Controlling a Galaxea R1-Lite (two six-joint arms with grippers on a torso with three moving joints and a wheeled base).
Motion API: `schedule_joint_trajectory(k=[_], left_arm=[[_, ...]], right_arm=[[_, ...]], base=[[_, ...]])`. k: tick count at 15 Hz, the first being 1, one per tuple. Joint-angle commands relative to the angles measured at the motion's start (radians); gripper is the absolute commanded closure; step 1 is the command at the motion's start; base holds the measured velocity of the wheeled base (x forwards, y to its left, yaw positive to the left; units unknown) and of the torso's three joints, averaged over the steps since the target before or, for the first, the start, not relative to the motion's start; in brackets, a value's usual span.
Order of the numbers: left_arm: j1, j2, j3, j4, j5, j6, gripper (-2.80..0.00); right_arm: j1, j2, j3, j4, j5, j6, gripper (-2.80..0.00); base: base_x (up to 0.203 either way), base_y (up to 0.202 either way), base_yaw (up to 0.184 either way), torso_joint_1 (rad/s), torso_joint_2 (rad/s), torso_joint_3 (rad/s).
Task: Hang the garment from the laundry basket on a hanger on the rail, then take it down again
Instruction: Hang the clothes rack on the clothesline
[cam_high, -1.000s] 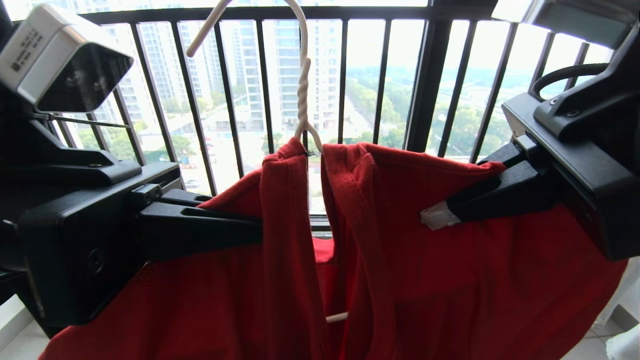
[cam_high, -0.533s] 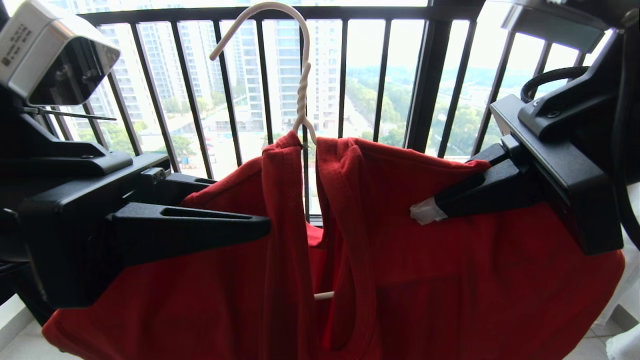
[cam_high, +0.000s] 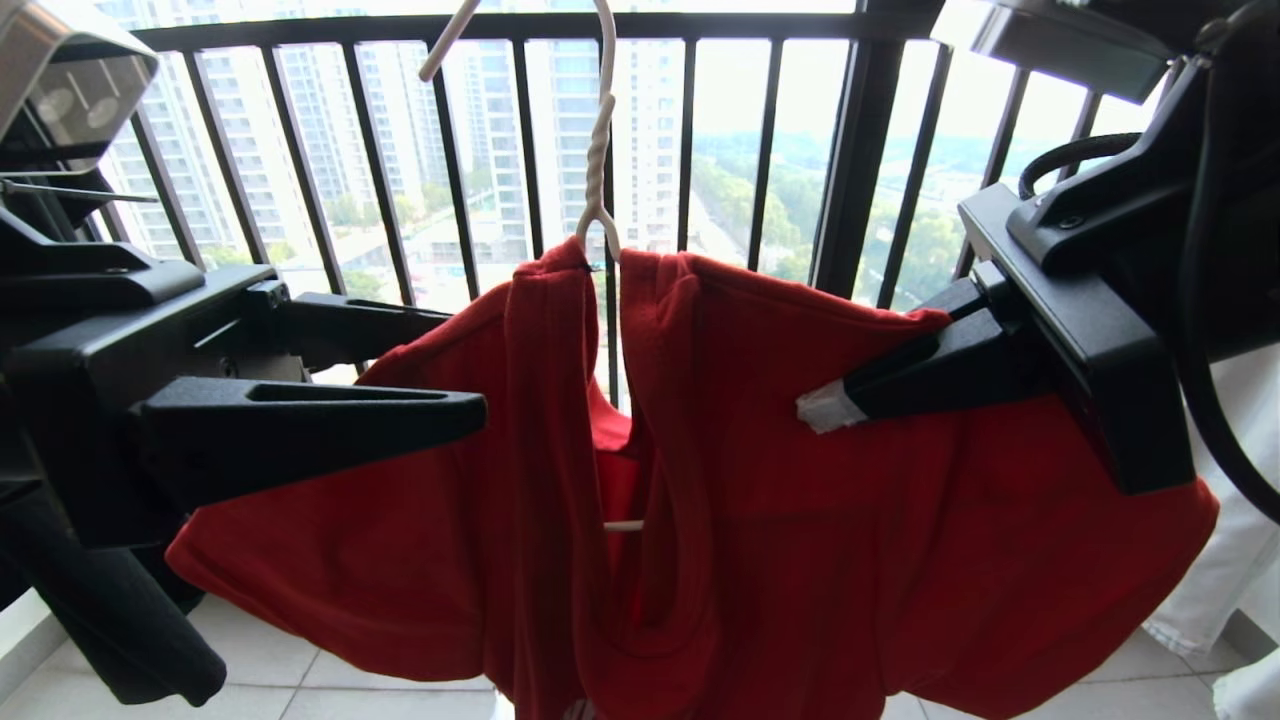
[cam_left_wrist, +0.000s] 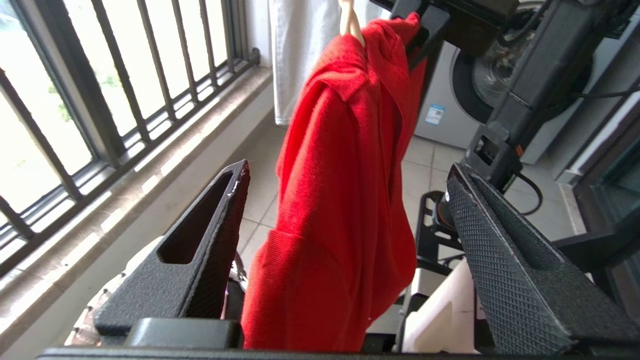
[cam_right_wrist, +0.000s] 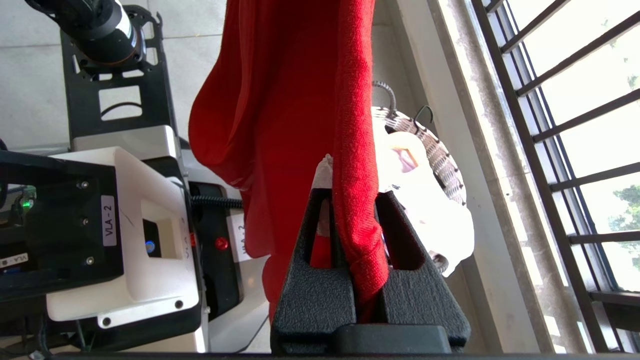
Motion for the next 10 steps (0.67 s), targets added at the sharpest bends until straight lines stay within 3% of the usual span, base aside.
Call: schedule_joint_trajectory(k=[1, 6, 7, 8, 10], left_arm=[[0.065, -0.004, -0.004, -0.051, 0.005, -0.005, -2.8], [0.079, -0.005, -0.021, -0.081, 0.132, -0.008, -2.8], [0.079, -0.005, -0.022, -0.092, 0.139, -0.012, -2.24], [0.079, -0.009, -0.023, -0.095, 0.154, -0.018, 0.0], [0.079, -0.031, -0.031, -0.095, 0.159, -0.052, 0.0]], right_arm=[[0.0, 0.01, 0.0, 0.002, 0.002, -0.004, 0.0], [-0.025, 0.012, 0.0, -0.033, 0.001, -0.001, 0.0], [-0.034, 0.016, 0.0, -0.048, 0.002, 0.002, 0.0], [-0.042, 0.019, 0.0, -0.06, 0.002, 0.009, 0.0], [-0.043, 0.025, 0.0, -0.085, -0.003, 0.04, 0.0]], base=[[0.0, 0.0, 0.0, 0.0, 0.0, 0.0], [0.0, 0.0, 0.0, 0.0, 0.0, 0.0], [0.0, 0.0, 0.0, 0.0, 0.0, 0.0], [0.0, 0.0, 0.0, 0.0, 0.0, 0.0], [0.0, 0.0, 0.0, 0.0, 0.0, 0.0]])
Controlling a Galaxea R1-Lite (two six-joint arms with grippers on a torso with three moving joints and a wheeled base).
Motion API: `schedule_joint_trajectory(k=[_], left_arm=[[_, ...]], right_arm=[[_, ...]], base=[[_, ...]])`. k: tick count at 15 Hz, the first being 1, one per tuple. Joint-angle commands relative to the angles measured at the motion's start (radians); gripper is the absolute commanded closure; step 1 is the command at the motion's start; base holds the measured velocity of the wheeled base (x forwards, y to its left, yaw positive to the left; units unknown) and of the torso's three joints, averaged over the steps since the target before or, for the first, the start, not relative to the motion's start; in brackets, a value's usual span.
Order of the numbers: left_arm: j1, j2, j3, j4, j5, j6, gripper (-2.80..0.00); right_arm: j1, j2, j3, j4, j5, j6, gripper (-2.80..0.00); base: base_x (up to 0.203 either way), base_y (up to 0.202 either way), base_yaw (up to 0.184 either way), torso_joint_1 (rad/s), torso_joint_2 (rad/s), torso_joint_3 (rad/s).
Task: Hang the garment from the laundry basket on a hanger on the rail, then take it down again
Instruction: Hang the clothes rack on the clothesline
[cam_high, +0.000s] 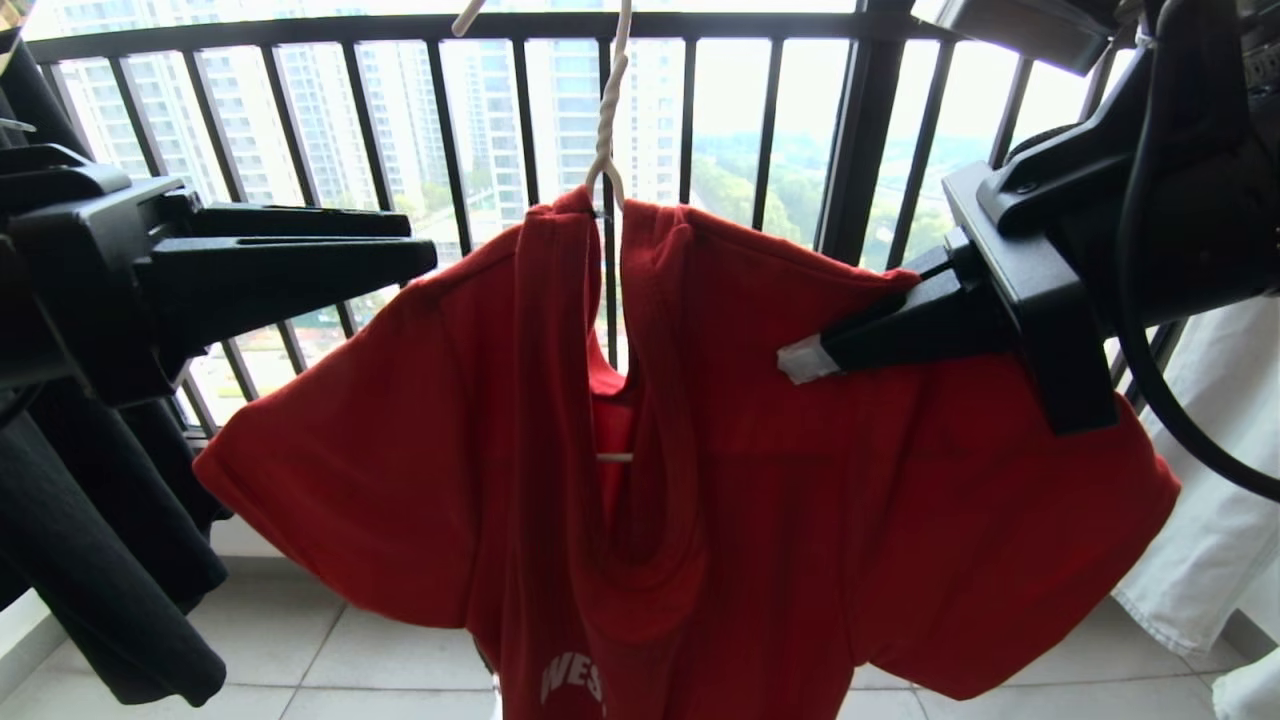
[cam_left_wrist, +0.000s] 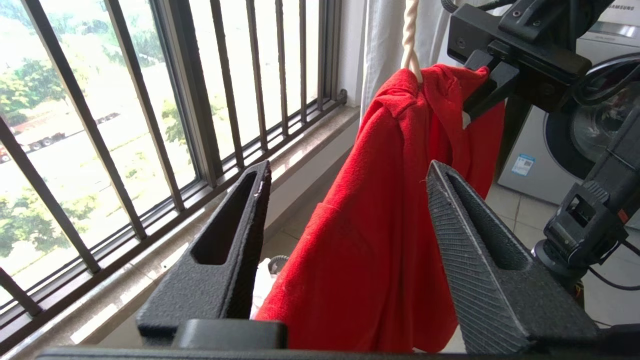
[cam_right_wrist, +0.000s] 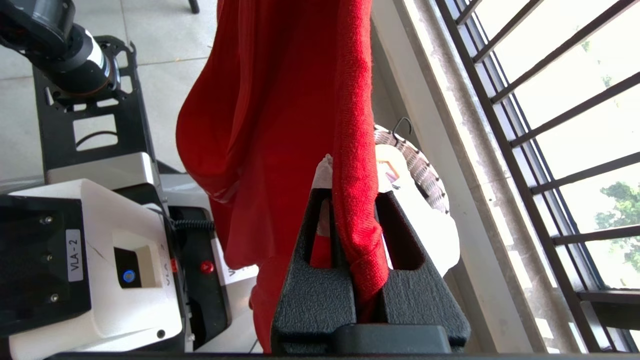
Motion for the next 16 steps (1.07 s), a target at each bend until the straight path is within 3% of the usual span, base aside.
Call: schedule_joint_trajectory(k=[1, 5, 9, 13, 16], left_arm=[[0.0, -0.045, -0.01, -0.002, -0.004, -0.043, 0.0], [0.0, -0.11, -0.013, -0.002, 0.017, -0.149, 0.0], [0.026, -0.105, 0.0, -0.003, 0.063, -0.196, 0.0], [0.054, -0.209, 0.13, -0.001, 0.168, -0.202, 0.0], [0.055, -0.252, 0.133, 0.007, 0.17, -0.202, 0.0]], right_arm=[[-0.002, 0.007, 0.0, -0.02, -0.004, 0.009, 0.0], [0.001, -0.032, -0.002, -0.028, -0.07, 0.078, 0.0], [-0.039, -0.086, 0.064, -0.065, -0.192, 0.171, 0.0], [-0.075, -0.211, 0.253, -0.203, -0.288, 0.185, 0.0], [-0.099, -0.289, 0.328, -0.226, -0.413, 0.214, 0.0]], base=[[0.0, 0.0, 0.0, 0.0, 0.0, 0.0], [0.0, 0.0, 0.0, 0.0, 0.0, 0.0], [0.0, 0.0, 0.0, 0.0, 0.0, 0.0], [0.0, 0.0, 0.0, 0.0, 0.0, 0.0], [0.0, 0.0, 0.0, 0.0, 0.0, 0.0]])
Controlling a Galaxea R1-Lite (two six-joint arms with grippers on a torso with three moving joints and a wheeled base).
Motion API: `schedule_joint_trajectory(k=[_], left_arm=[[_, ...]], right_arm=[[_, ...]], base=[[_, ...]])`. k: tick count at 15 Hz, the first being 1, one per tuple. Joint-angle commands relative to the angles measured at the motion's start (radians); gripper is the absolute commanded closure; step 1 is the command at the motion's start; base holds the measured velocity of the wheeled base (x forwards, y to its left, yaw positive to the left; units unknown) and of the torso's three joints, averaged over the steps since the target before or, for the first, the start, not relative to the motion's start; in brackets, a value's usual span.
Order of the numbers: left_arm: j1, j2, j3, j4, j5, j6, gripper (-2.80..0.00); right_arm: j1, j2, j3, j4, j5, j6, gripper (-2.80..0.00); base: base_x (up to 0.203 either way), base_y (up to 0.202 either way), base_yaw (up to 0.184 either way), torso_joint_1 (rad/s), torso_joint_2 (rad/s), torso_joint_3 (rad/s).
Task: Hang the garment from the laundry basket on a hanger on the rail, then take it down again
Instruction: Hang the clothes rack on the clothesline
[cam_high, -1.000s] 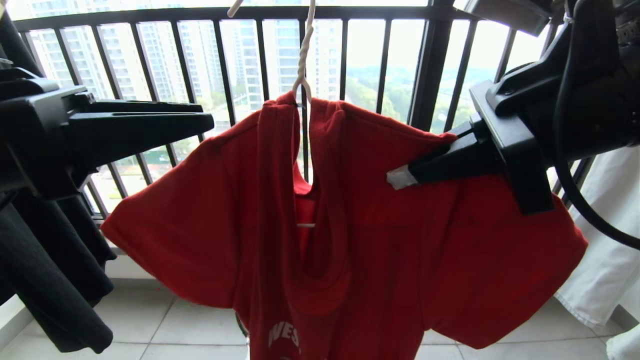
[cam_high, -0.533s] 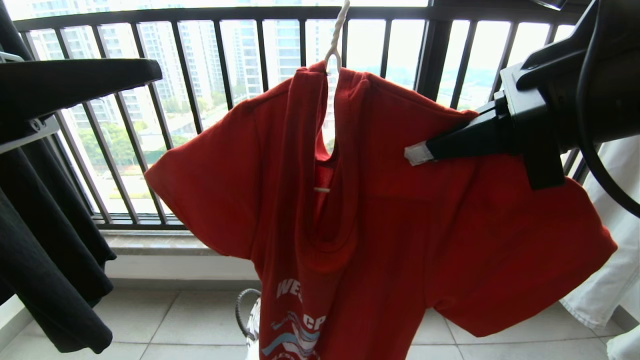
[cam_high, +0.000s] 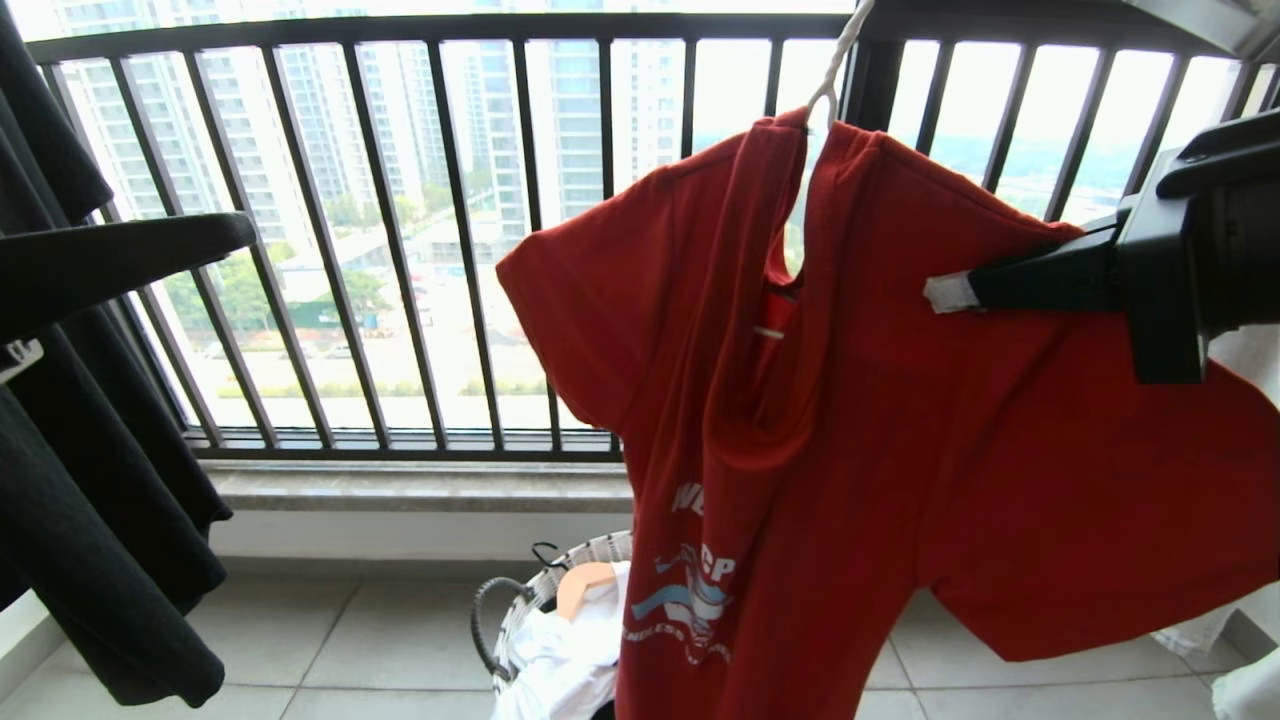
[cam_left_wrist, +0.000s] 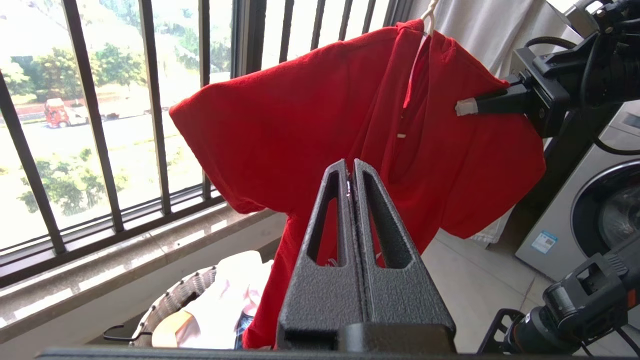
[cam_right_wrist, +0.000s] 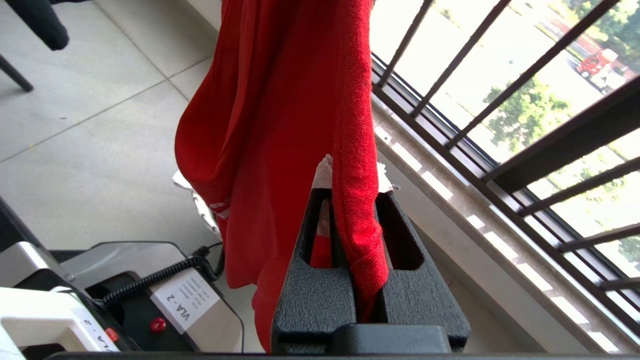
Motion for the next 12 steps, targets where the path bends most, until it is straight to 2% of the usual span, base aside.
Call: schedule_joint_trajectory(k=[1, 3, 7, 9, 12], left_arm=[[-0.002, -0.042, 0.017, 0.005, -0.015, -0.001, 0.0], [-0.001, -0.048, 0.027, 0.002, -0.01, -0.002, 0.0], [0.001, -0.069, 0.029, 0.005, -0.007, 0.006, 0.0], [0.001, -0.075, 0.027, 0.004, -0.005, 0.004, 0.0], [0.002, -0.082, 0.027, 0.005, -0.003, 0.019, 0.0]], right_arm=[[-0.025, -0.084, 0.051, -0.001, -0.084, 0.007, 0.0], [-0.044, -0.143, 0.087, -0.001, -0.101, 0.022, 0.0], [-0.136, -0.226, 0.151, 0.0, -0.119, 0.068, 0.0], [-0.145, -0.251, 0.197, 0.001, -0.161, 0.103, 0.0], [-0.146, -0.307, 0.269, -0.001, -0.205, 0.11, 0.0]], base=[[0.0, 0.0, 0.0, 0.0, 0.0, 0.0], [0.0, 0.0, 0.0, 0.0, 0.0, 0.0], [0.0, 0.0, 0.0, 0.0, 0.0, 0.0], [0.0, 0.0, 0.0, 0.0, 0.0, 0.0], [0.0, 0.0, 0.0, 0.0, 0.0, 0.0]])
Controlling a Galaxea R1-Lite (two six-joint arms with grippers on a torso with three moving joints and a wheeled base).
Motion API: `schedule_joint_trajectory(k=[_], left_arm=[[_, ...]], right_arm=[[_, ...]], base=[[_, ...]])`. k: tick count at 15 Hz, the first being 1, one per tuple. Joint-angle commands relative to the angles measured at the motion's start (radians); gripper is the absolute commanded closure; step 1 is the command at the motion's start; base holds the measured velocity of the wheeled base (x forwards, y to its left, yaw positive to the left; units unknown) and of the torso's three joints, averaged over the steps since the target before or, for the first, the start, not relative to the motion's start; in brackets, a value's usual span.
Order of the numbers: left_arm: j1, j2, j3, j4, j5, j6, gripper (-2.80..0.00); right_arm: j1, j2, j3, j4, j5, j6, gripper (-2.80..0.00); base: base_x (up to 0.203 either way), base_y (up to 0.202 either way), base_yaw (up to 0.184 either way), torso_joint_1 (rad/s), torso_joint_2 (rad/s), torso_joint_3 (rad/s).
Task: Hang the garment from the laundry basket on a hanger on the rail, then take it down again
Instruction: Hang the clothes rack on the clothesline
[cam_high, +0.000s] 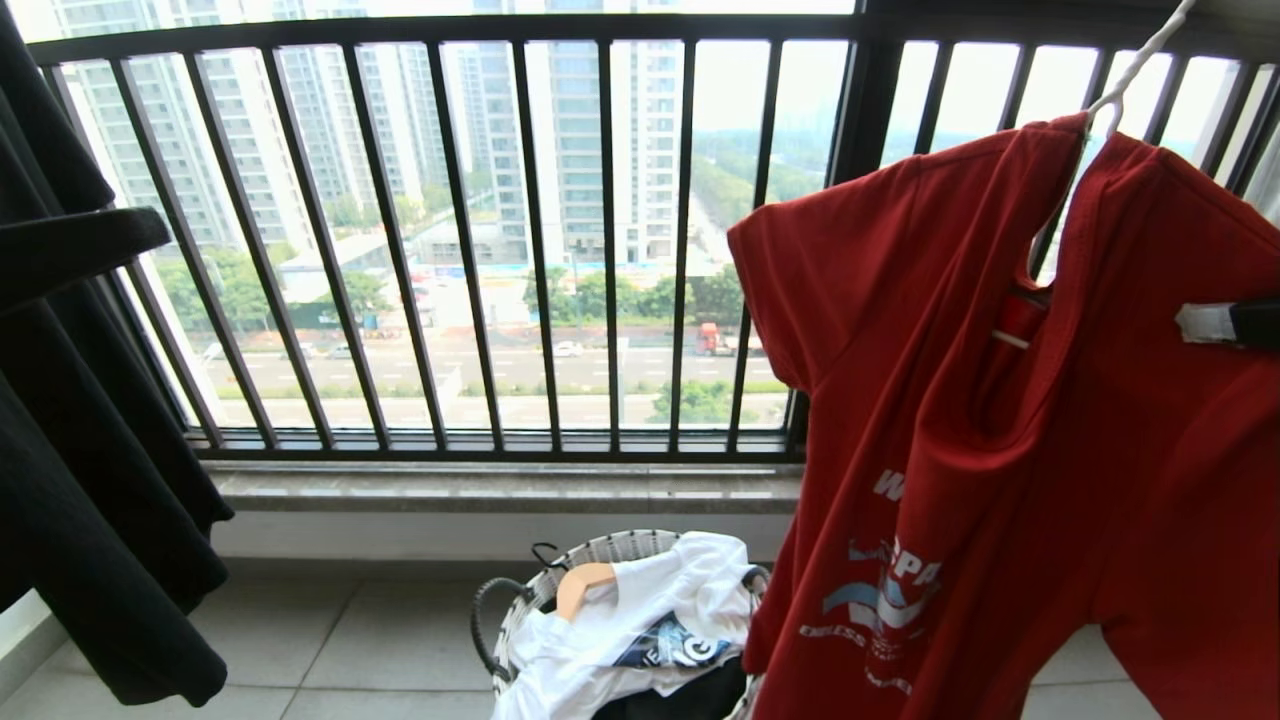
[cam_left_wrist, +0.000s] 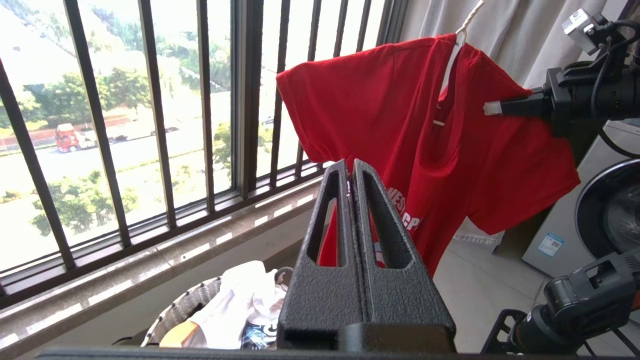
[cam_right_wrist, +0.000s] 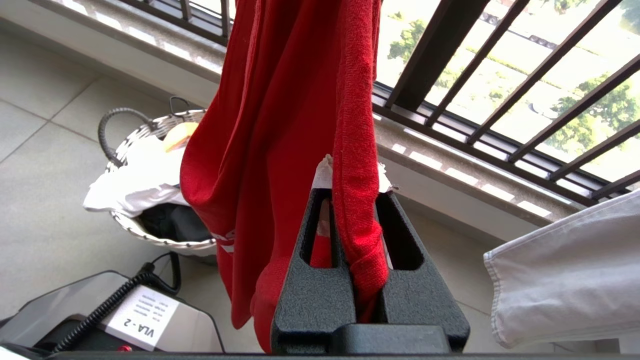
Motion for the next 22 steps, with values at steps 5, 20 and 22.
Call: schedule_joint_trajectory(k=[5, 20, 22], left_arm=[[0.031, 0.022, -0.004, -0.008, 0.158, 0.121, 0.0], [0.031, 0.046, -0.042, -0.003, 0.305, 0.166, 0.0], [0.03, 0.045, -0.042, -0.004, 0.305, 0.166, 0.0]], right_arm=[[-0.022, -0.124, 0.098, 0.004, -0.006, 0.001, 0.0], [-0.026, -0.232, 0.176, 0.001, -0.031, 0.077, 0.0], [-0.026, -0.235, 0.176, 0.001, -0.031, 0.075, 0.0]], base=[[0.0, 0.0, 0.0, 0.0, 0.0, 0.0], [0.0, 0.0, 0.0, 0.001, -0.01, -0.009], [0.0, 0.0, 0.0, 0.027, -0.22, -0.282]])
